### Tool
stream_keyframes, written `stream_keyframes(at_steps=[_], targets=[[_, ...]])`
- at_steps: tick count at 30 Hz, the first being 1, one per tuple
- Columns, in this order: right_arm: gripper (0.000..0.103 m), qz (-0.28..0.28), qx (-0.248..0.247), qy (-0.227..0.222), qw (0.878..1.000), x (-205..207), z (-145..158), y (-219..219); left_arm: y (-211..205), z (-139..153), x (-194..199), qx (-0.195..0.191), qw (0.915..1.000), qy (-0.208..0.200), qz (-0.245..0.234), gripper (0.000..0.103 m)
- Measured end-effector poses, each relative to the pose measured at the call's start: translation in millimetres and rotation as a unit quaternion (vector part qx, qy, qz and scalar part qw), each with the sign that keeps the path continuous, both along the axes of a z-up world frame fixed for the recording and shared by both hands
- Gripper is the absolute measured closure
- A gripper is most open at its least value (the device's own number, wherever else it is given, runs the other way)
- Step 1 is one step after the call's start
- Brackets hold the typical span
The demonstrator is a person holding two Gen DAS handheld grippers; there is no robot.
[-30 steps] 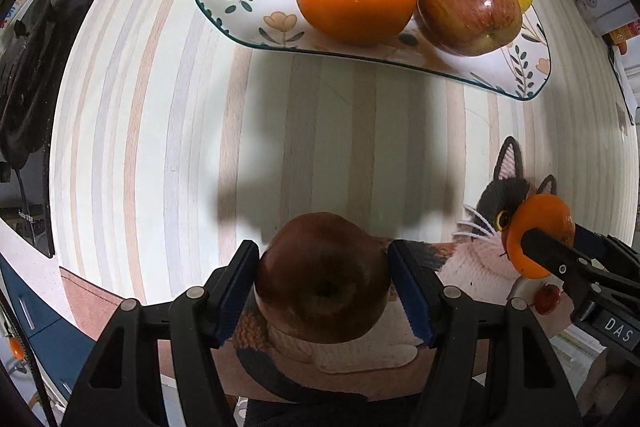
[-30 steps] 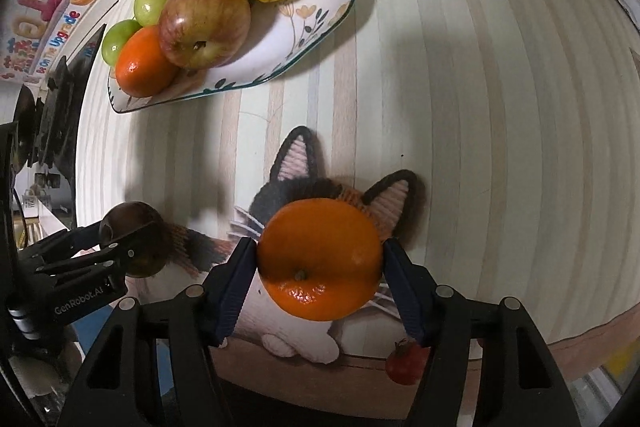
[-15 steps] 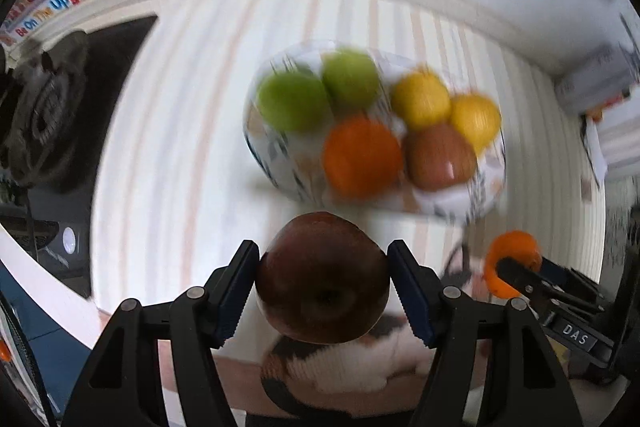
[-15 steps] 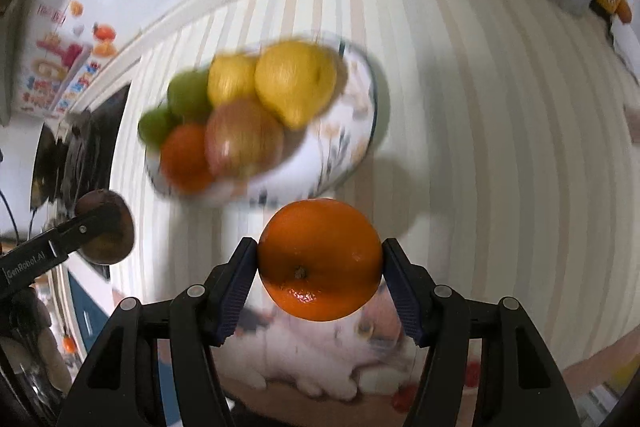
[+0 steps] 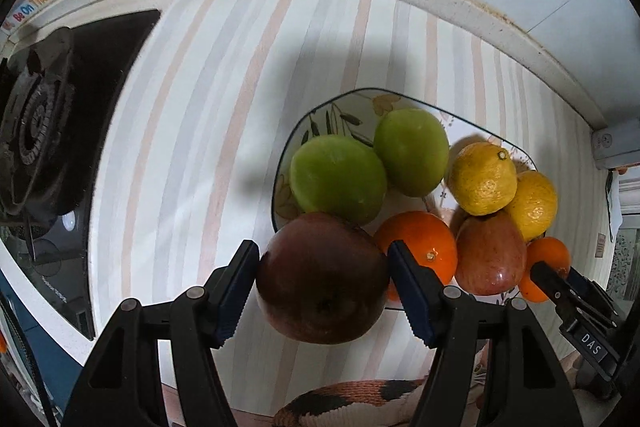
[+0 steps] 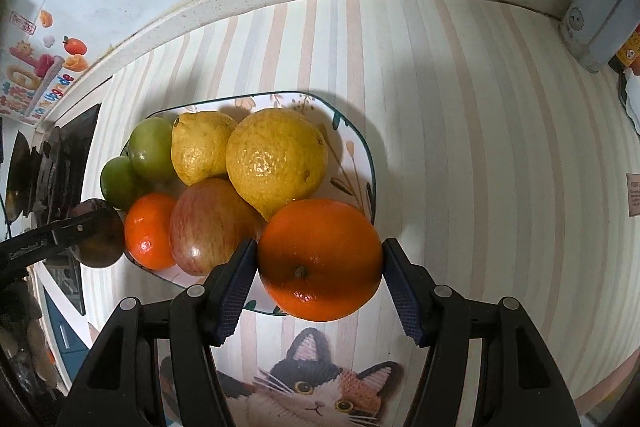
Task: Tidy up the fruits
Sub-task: 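Carry the brown fruit and orange onto the plate and open both tools, then move both tools back over the red tomatoes on the cat placemat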
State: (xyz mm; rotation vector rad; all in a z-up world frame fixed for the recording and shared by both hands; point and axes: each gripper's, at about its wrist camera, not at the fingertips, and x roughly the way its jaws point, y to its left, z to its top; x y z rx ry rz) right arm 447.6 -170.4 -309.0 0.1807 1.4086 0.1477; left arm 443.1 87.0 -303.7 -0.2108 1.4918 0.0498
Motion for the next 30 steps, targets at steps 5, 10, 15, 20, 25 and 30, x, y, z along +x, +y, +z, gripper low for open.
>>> stream_keyframes(at_steps=[5,10,15,20,25,30], targets=[[0.036,-0.005,0.01,0.003,1.0,3.2,-3.8,0.0,-1.3,-0.2,2.9,-0.009,0.9999,-0.006,0.001,0.039],[0.029,-0.018,0.029,0.008,0.999,2.9,-3.9,-4.5,-2.0,4.4,9.9,-0.008,0.9999,-0.006,-0.004,0.038],[0.017,-0.031,0.031,0.003,0.999,2.2,6.5,-6.1,1.3,11.9,7.4,-0.01,0.9999,-0.012,-0.002,0.038],[0.01,-0.024,-0.008,-0.003,1.0,-5.3,21.2,-0.2,1.1,24.9,-1.8,0.016,0.9995,-0.024,-0.012,0.018],[0.009,-0.008,-0.04,-0.015,0.999,-24.6,39.5,7.5,1.8,36.3,-16.6,0.038,0.9985,-0.036,-0.017,0.008],[0.009,0.003,-0.053,-0.019,0.998,-52.8,54.9,14.5,-2.7,47.6,-39.6,0.04,0.9977,-0.047,-0.026,0.008]])
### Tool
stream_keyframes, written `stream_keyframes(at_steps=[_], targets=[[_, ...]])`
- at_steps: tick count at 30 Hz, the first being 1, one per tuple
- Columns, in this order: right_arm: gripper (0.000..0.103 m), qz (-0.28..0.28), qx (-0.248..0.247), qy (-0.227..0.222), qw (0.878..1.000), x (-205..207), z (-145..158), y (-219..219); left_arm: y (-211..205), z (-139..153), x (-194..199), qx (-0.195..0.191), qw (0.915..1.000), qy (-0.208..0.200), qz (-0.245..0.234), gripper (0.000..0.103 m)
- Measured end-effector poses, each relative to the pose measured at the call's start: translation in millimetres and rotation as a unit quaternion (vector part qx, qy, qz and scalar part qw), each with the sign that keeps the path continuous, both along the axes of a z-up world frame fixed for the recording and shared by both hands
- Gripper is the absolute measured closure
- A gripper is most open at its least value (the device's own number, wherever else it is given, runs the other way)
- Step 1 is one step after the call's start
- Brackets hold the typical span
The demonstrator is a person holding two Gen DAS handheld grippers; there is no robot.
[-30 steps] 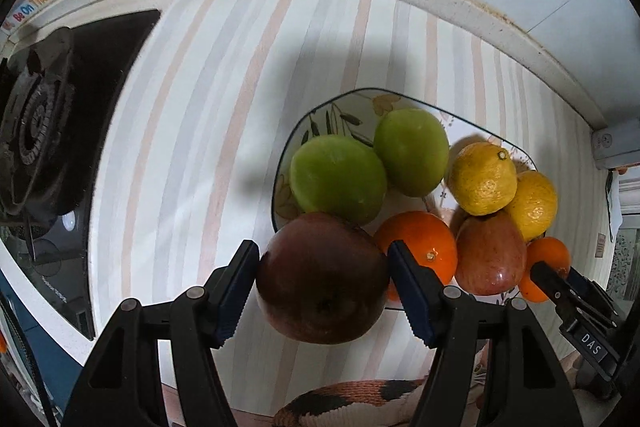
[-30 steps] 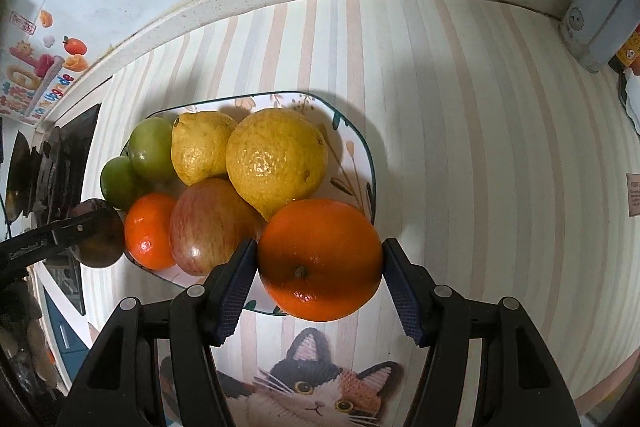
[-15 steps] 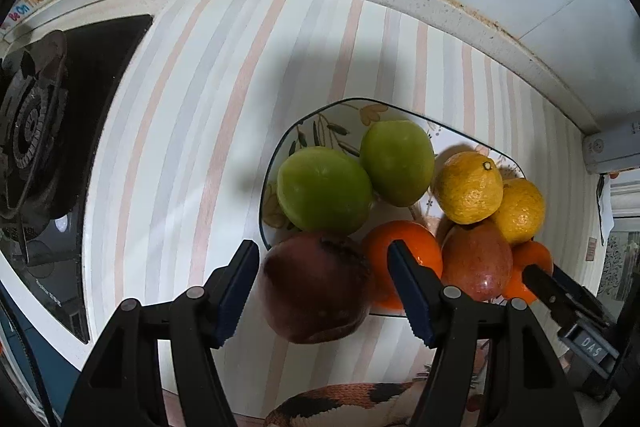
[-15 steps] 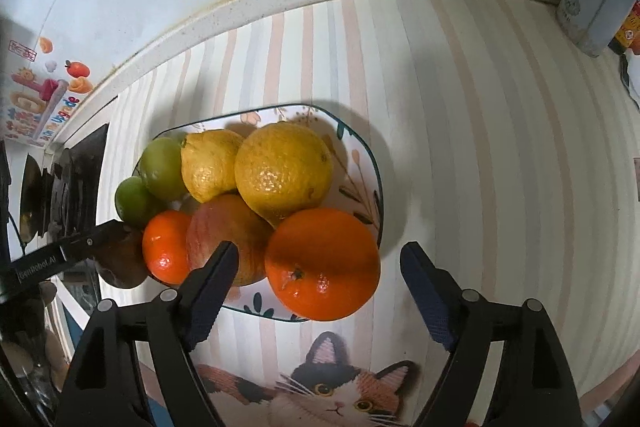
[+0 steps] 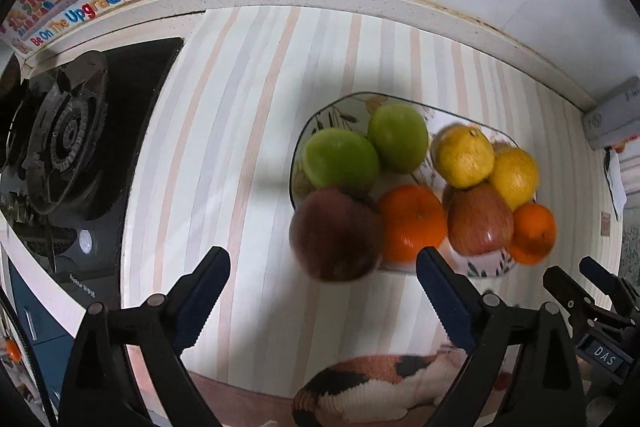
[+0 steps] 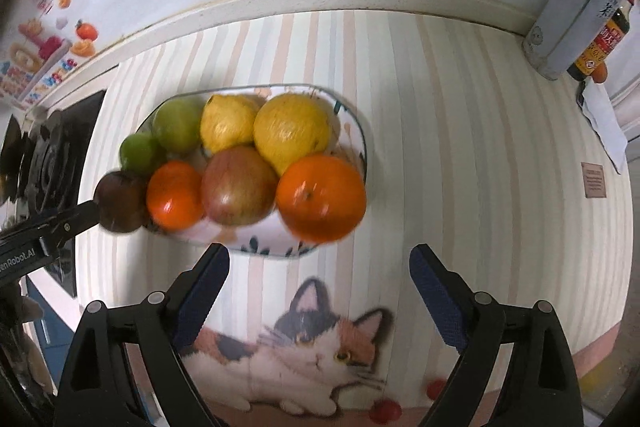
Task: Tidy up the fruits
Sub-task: 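Move both tools back over the red tomatoes on the cat placemat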
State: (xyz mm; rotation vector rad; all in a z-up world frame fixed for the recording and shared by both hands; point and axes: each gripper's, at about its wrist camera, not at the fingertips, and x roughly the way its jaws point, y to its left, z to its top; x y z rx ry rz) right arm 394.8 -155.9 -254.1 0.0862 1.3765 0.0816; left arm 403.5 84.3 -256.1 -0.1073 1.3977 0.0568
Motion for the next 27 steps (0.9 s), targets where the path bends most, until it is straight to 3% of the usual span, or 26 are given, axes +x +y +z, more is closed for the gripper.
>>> stream_keyframes(at_steps=[13,27], targets=[[0.009,-0.003,-0.003,-0.018,1.0,-59.1,40.8,-4.8,-19.6,34.8,-60.7,-0.002,0.9989,-0.026,-0.039,0.008],[0.009,0.02,0.012,-0.083,0.996,-120.1,146.0,0.0,-33.7,122.1,-119.8,-0.021,0.9933,-0.1,-0.054,0.008]])
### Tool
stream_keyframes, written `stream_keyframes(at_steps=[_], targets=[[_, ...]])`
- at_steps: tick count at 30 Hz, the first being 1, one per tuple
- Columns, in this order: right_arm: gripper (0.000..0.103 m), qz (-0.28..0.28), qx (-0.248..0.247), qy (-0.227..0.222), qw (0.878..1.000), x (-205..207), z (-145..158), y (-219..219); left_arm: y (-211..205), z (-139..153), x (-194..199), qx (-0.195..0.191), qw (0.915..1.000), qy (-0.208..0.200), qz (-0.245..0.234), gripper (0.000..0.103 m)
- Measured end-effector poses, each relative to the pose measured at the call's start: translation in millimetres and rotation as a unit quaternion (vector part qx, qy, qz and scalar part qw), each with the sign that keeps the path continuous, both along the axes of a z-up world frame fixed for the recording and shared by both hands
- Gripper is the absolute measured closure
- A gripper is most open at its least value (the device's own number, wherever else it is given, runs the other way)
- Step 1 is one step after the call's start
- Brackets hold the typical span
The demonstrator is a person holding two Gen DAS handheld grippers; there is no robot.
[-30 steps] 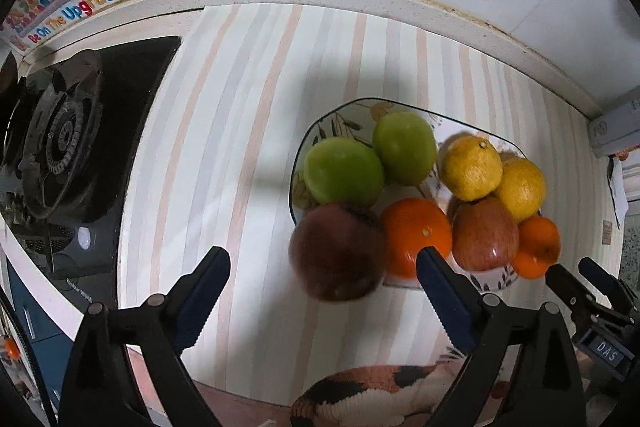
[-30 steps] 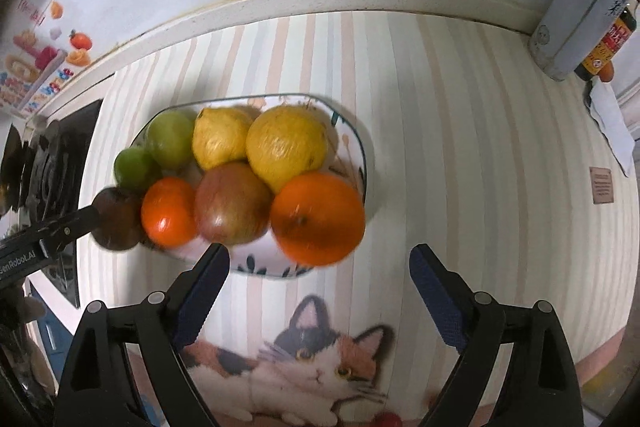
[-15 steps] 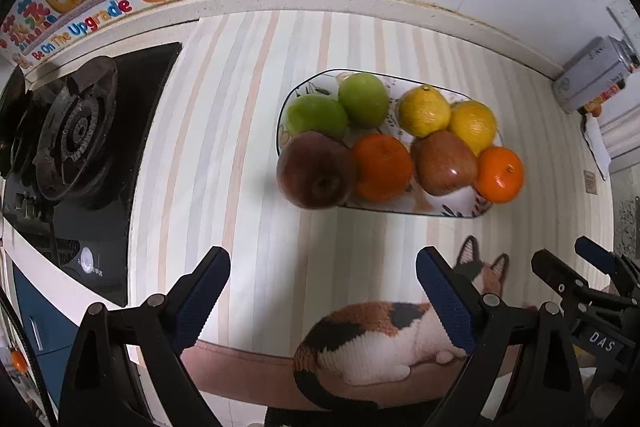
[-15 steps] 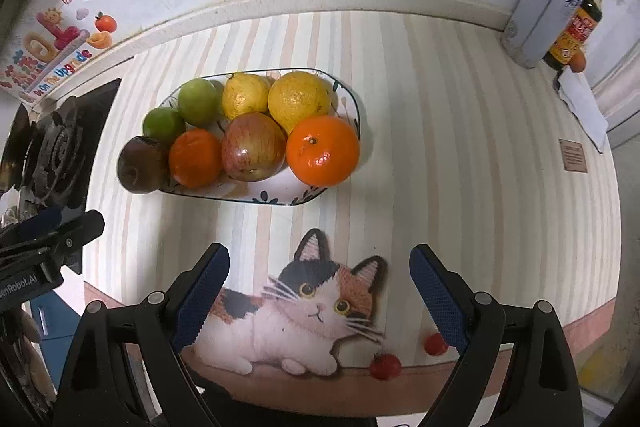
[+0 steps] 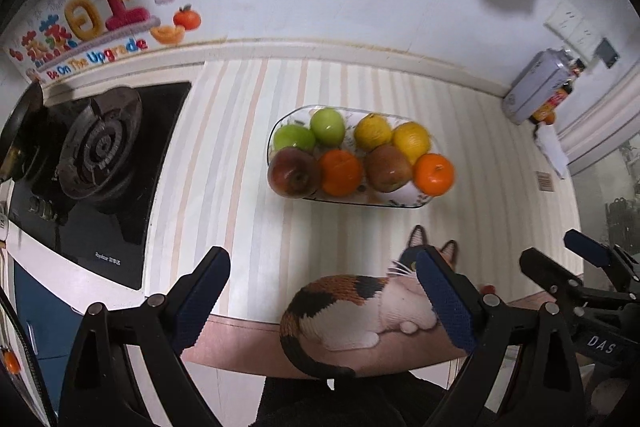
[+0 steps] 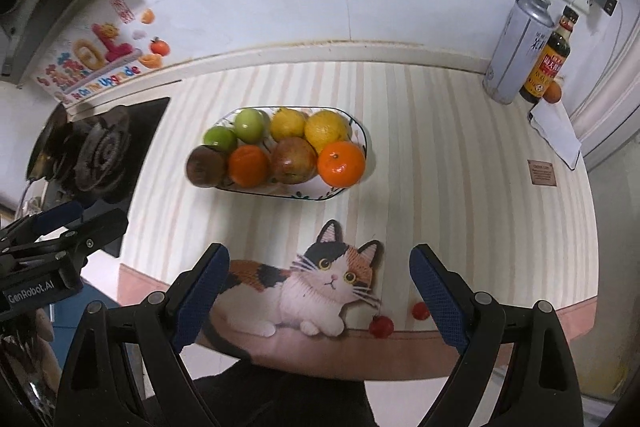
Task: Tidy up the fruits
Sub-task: 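Move both tools back over the red tomatoes on the cat placemat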
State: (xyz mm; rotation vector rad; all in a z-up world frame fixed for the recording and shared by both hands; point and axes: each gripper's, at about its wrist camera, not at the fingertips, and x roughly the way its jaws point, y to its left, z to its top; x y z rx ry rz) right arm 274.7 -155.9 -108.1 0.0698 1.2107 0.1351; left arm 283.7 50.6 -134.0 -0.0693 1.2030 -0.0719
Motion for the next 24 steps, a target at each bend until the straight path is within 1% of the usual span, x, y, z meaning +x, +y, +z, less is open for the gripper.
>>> stream_keyframes(at_steps=[4,11,18,24], targets=[[0.009,0.0,0.002,-0.013,1.0,-14.0,22.6,-1.1,-5.7,22.9,-16.6,0.005,0.9998,-0.017,-0.011,0.008],[0.009,0.001,0.011,-0.018,1.0,-39.1,51.7,-2.6,-10.2,45.8,-38.2,-0.01,0.9997,-0.015,-0.014,0.008],[0.009,-0.002,0.016,-0.027,0.999,-50.2,67.2,-4.2,-13.1,62.8,-48.2,-0.002,0.9994,-0.028,-0.018,0.008],[0.009,-0.004,0.026,-0.034,0.999,-50.9,74.9,-7.5,-10.6,69.0,-51.4,-0.003,0.9992,-0.035,-0.018,0.008]])
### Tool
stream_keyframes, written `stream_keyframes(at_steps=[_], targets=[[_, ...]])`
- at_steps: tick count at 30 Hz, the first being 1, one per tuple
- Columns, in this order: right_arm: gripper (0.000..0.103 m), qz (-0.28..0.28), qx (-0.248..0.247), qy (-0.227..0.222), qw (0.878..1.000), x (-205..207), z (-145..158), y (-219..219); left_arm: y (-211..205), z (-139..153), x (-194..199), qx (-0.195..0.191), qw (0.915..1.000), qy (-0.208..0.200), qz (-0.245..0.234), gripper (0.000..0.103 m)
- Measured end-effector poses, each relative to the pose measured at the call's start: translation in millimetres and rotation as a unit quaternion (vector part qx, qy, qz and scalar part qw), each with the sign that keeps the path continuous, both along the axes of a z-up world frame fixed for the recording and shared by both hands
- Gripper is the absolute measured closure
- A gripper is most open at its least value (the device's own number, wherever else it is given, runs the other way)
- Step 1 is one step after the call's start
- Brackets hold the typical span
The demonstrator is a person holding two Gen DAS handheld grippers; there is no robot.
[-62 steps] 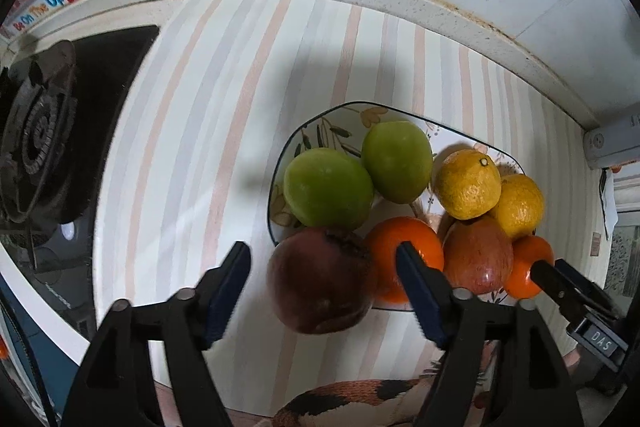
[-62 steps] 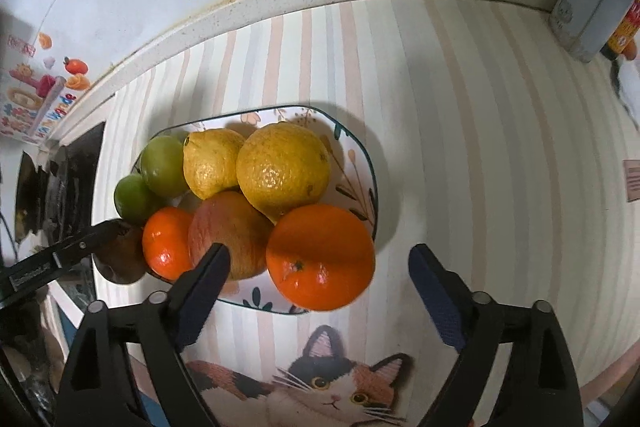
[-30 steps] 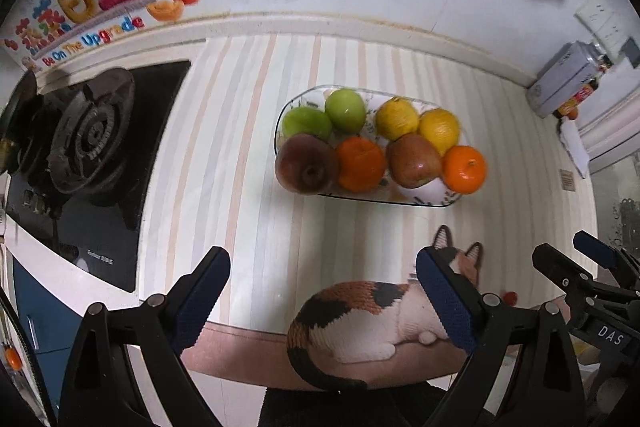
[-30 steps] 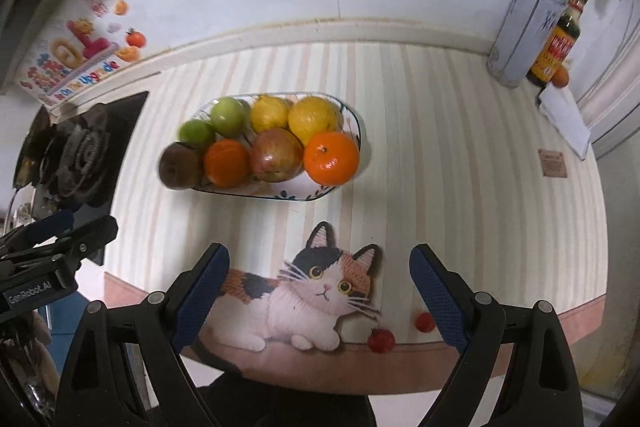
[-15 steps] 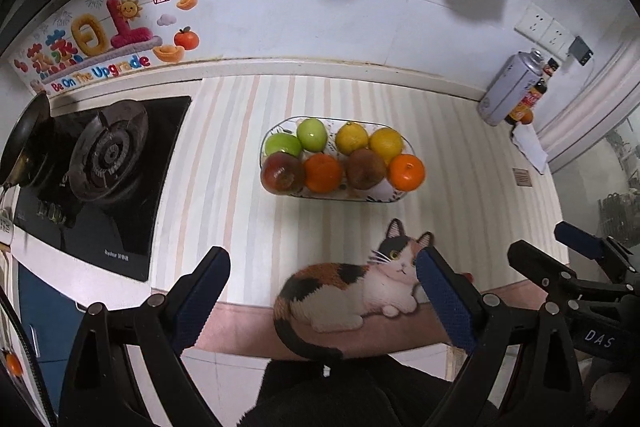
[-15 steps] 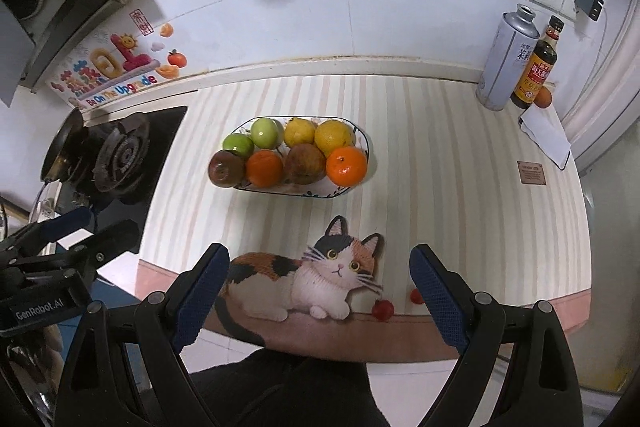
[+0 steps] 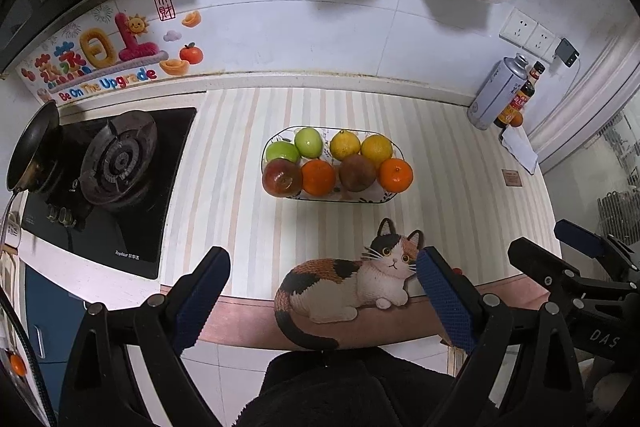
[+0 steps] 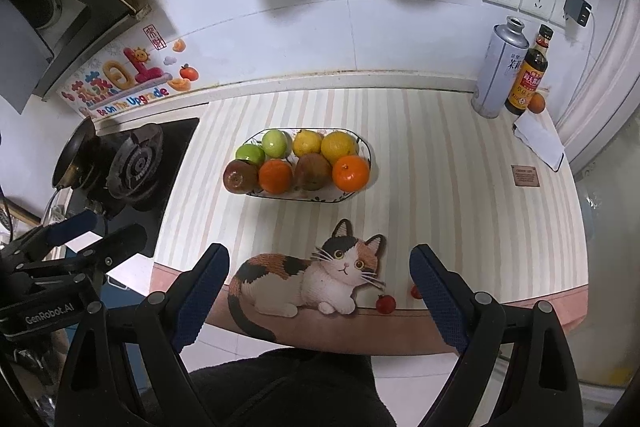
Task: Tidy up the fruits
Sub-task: 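Move both tools back over the red tomatoes on the cat placemat, then grasp a red tomato with the right tool while the left tool grasps another tomato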
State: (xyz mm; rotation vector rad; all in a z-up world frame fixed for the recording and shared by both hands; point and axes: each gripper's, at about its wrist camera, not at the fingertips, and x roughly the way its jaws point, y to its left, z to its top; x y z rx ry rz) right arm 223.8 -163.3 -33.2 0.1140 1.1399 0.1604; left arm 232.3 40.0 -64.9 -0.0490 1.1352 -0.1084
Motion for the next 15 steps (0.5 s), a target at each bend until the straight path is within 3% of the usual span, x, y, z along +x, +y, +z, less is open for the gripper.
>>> stream_keyframes(at_steps=[7,10,12,13,15], targets=[[0.009,-0.016,0.01,0.011,1.0,10.8,-25.8,-15.0,-5.5,-14.5,6.9,-0.005,0.9999,0.014,-0.003,0.008],[0.009,-0.037,0.012,0.032,0.999,18.0,-57.0,-32.3,-15.2,-31.2,15.6,0.017,0.9996,0.018,-0.01,0.008],[0.009,-0.054,0.017,0.048,0.997,22.5,-81.6,-46.0,-23.5,-47.3,23.4,0.029,0.9989,0.032,-0.017,0.001],[0.011,-0.062,0.017,0.058,0.996,24.6,-94.0,-52.4,-28.9,-59.0,28.3,0.034,0.9984,0.041,-0.02,0.001],[0.027,-0.081,0.024,0.078,0.993,27.0,-122.6,-69.0,-36.7,-77.0,35.3,0.041,0.9972,0.057,-0.025,0.001]])
